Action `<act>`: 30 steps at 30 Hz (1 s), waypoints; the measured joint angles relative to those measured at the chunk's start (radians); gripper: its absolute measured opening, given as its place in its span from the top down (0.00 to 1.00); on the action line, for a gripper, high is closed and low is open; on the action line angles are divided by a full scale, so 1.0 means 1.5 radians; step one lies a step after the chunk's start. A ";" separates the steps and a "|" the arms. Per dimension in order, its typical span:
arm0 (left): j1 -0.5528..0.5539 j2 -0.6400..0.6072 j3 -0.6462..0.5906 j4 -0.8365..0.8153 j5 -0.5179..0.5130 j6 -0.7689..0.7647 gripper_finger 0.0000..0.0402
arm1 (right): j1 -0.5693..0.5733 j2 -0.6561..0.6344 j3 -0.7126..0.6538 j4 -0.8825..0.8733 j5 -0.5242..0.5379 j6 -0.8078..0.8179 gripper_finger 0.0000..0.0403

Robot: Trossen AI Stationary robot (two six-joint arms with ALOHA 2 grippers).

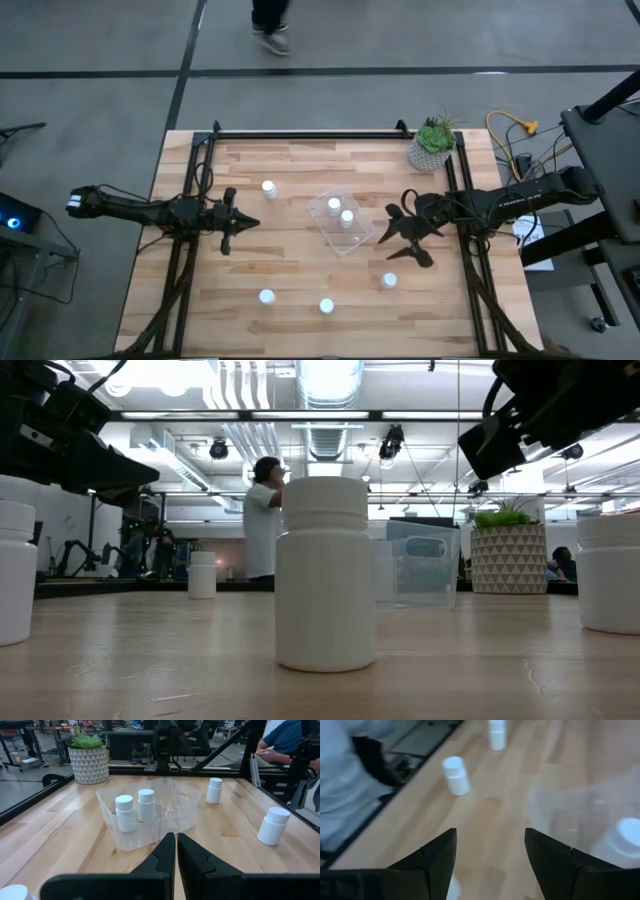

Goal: Pick and place pill bottles into a basket
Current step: Put the white pill bottle into the transparent bin

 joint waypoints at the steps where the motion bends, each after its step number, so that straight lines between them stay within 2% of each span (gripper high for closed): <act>1: 0.000 0.000 0.000 0.000 0.000 0.000 1.00 | 0.000 0.000 0.000 0.000 -0.012 -0.002 0.44; 19: 0.000 0.000 0.000 0.000 0.000 0.000 1.00 | -0.001 0.001 0.000 0.008 -0.021 0.004 0.44; 23: 0.000 0.000 0.000 0.000 0.000 0.001 1.00 | 0.001 0.002 0.000 0.052 -0.023 0.056 0.44; 30: 0.000 0.000 0.000 0.000 0.000 -0.004 1.00 | 0.007 0.001 -0.001 0.069 -0.089 0.019 0.44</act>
